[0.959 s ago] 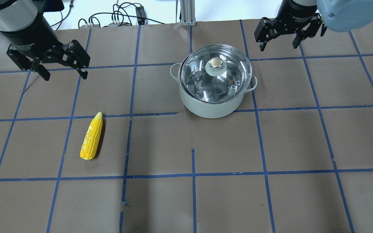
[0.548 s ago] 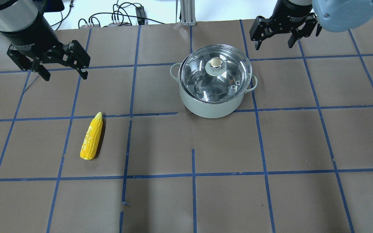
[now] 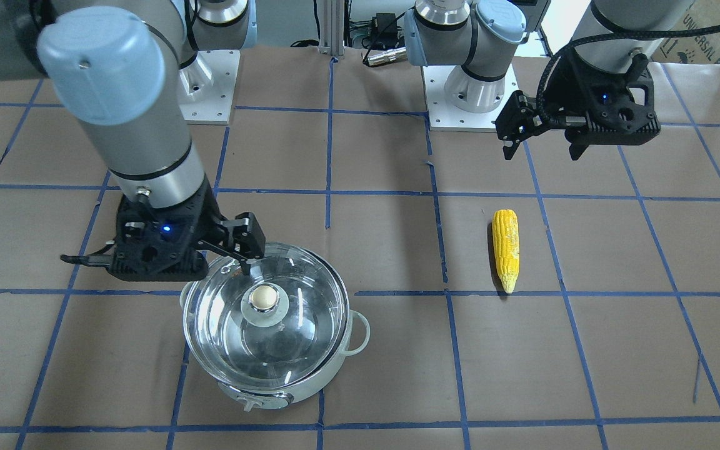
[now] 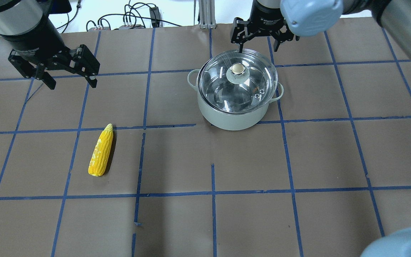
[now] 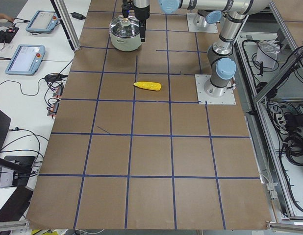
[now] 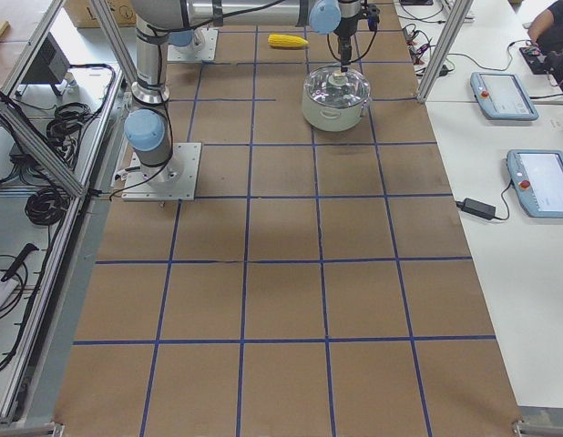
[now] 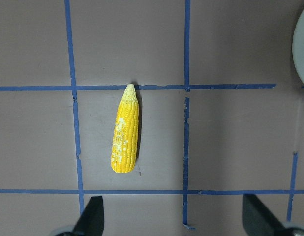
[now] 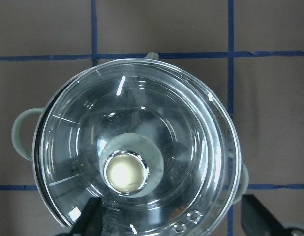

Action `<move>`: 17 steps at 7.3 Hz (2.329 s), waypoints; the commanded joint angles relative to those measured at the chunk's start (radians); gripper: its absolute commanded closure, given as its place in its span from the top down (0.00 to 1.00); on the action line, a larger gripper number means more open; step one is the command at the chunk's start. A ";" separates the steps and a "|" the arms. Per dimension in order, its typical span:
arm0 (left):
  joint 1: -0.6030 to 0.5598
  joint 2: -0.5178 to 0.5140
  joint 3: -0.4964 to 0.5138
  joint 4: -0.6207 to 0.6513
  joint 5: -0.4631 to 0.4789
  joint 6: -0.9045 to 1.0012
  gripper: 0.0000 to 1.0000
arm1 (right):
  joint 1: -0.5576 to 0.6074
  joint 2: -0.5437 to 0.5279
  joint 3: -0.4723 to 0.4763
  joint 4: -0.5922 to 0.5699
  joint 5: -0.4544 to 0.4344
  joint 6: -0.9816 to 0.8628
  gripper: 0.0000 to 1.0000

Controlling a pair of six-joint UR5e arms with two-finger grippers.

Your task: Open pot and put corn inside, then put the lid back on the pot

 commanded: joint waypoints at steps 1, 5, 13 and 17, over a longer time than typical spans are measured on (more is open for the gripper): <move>0.000 0.000 0.000 0.000 0.001 0.000 1.00 | 0.040 0.074 -0.045 -0.019 -0.001 0.090 1.00; 0.000 0.000 0.000 0.000 0.001 0.000 1.00 | 0.082 0.154 -0.033 -0.057 -0.123 0.150 1.00; 0.002 0.000 -0.002 0.000 0.000 0.000 1.00 | 0.083 0.148 -0.025 -0.042 -0.121 0.150 0.99; 0.000 0.000 -0.002 0.000 0.000 0.000 1.00 | 0.083 0.150 -0.010 -0.042 -0.115 0.153 0.98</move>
